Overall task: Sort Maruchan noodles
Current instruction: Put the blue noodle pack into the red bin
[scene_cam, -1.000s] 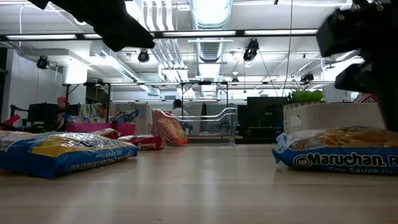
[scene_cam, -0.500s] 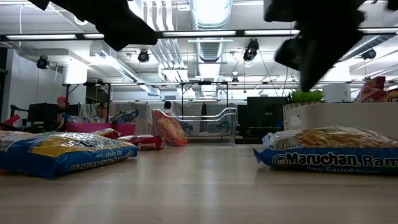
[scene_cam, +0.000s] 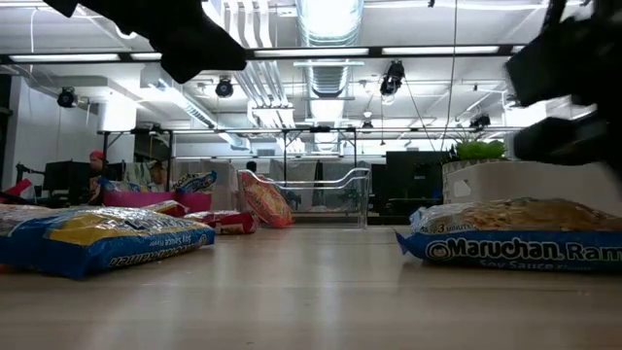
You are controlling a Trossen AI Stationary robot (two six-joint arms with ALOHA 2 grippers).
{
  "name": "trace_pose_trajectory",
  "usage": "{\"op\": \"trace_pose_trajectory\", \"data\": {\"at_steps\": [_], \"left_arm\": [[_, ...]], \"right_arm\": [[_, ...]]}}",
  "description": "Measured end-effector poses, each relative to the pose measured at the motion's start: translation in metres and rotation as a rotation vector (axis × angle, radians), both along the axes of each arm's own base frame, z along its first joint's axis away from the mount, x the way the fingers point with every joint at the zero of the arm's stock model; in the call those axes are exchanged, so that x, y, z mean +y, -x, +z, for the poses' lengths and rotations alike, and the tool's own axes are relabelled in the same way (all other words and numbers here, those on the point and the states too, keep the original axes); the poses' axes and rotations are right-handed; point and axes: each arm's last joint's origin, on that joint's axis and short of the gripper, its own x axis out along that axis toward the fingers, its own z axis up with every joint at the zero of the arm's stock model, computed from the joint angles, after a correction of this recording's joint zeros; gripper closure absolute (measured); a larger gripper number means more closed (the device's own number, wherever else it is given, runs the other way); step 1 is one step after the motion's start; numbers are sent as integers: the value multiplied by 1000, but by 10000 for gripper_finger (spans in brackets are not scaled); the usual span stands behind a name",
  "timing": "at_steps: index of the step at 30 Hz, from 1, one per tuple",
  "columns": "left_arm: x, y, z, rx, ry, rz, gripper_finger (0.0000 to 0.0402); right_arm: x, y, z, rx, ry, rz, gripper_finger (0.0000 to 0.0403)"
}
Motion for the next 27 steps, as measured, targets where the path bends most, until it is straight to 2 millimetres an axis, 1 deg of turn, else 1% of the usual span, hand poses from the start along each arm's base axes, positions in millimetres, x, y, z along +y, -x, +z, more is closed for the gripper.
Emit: {"op": "trace_pose_trajectory", "data": {"at_steps": [2, 6, 8, 10, 15, 22, 27], "left_arm": [[0, -1, 1, -16, 15, 5, 296], [-1, -1, 3, -36, 55, 18, 296], [-1, -1, 2, -34, 88, 32, 296], [-1, -2, 1, -31, 127, 46, 296], [-9, -12, -15, 24, 186, 60, 296], [-22, -43, -47, 31, 247, 34, 295], [-26, -61, -69, 16, 299, 34, 279]], "right_arm": [[-2, -12, 0, -74, 105, 30, 394], [-13, -40, 11, -233, 339, 84, 394], [-21, -51, 17, -260, 399, 110, 394], [-27, -59, 21, -268, 420, 131, 394], [-34, -59, 21, -268, 431, 159, 394], [-33, -55, 17, -267, 434, 175, 394], [-32, -56, 9, -318, 417, 199, 394]]}}
